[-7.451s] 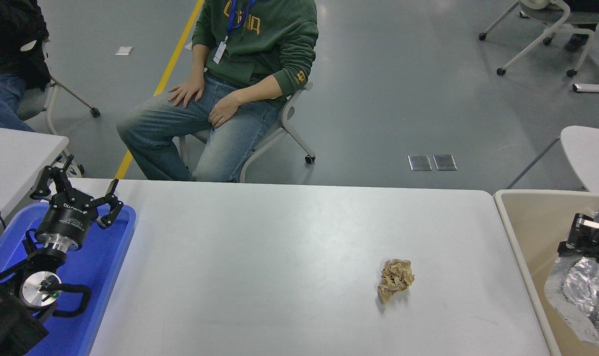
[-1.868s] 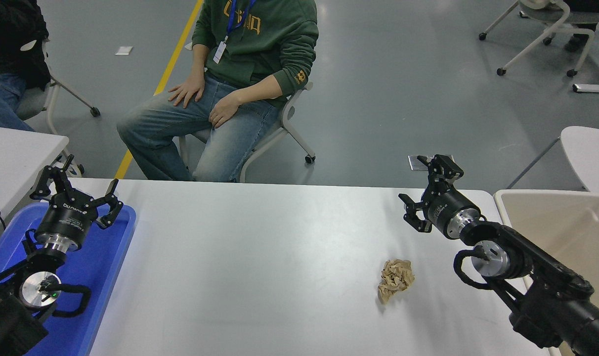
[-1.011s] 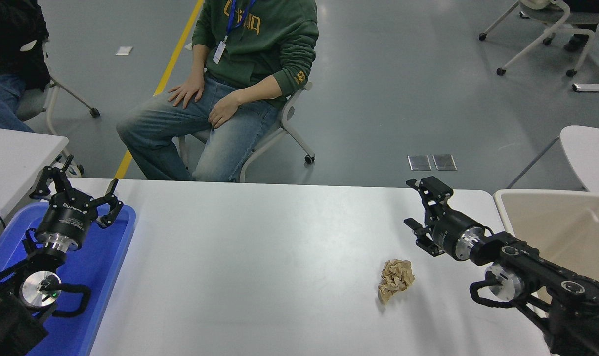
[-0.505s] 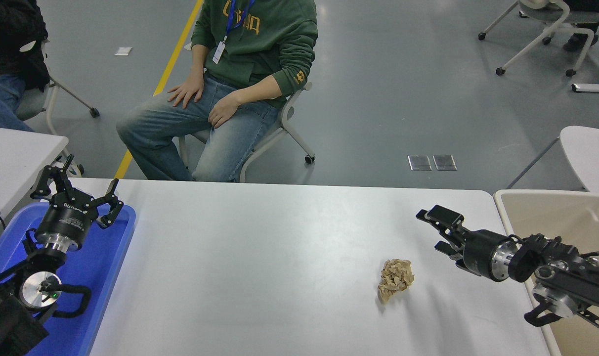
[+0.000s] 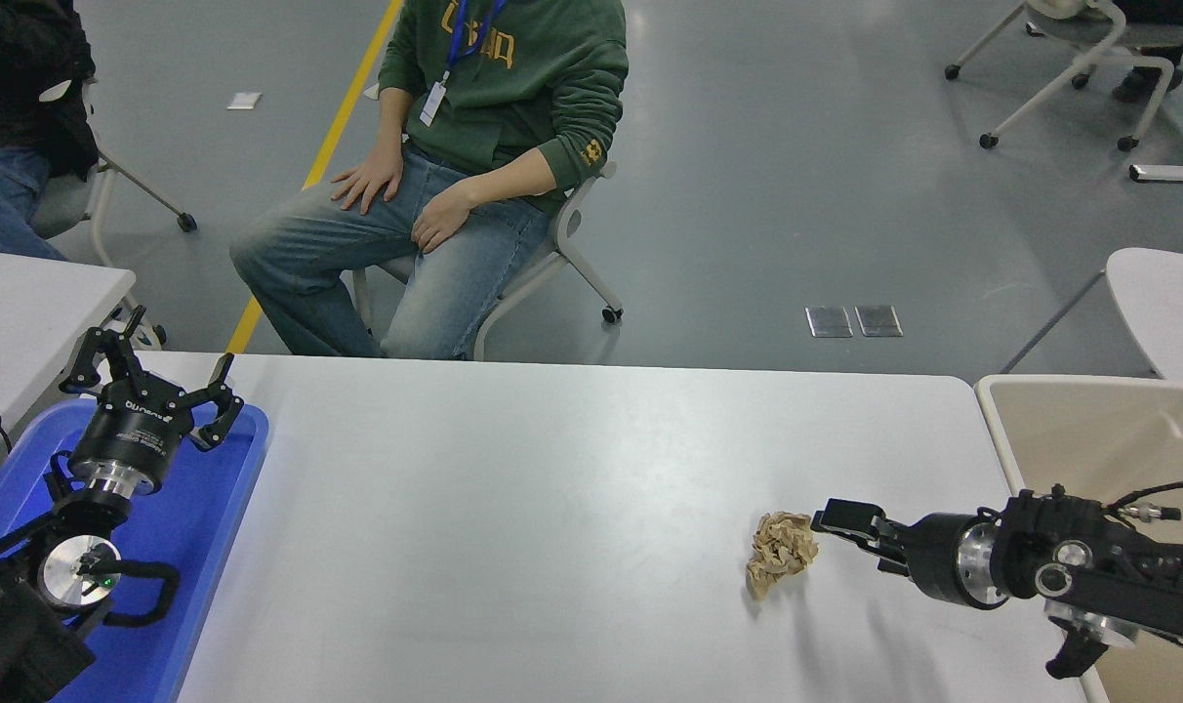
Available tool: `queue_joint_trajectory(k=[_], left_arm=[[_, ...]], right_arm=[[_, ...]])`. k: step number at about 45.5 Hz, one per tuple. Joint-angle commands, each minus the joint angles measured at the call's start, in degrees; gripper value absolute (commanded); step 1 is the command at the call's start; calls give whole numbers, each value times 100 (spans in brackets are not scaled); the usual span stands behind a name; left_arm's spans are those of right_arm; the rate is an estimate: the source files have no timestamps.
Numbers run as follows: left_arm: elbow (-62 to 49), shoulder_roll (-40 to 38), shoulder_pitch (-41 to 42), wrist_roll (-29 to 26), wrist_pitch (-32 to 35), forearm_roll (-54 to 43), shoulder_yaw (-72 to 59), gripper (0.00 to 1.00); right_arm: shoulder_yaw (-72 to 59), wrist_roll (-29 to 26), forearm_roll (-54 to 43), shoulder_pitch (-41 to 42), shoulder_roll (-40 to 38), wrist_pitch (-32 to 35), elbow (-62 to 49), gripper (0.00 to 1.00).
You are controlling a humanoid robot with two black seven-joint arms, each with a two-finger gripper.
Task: Clean the table surface
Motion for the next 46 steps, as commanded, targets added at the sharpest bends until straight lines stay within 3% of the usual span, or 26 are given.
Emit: queue_joint_trajectory(k=[1, 46], left_arm=[[0, 4, 0, 0, 0, 0, 0, 100], [0, 4, 0, 0, 0, 0, 0, 100]], right_arm=[[-66, -159, 364, 105, 467, 6, -181, 100], [-22, -273, 373, 17, 1566, 6, -1412, 100]])
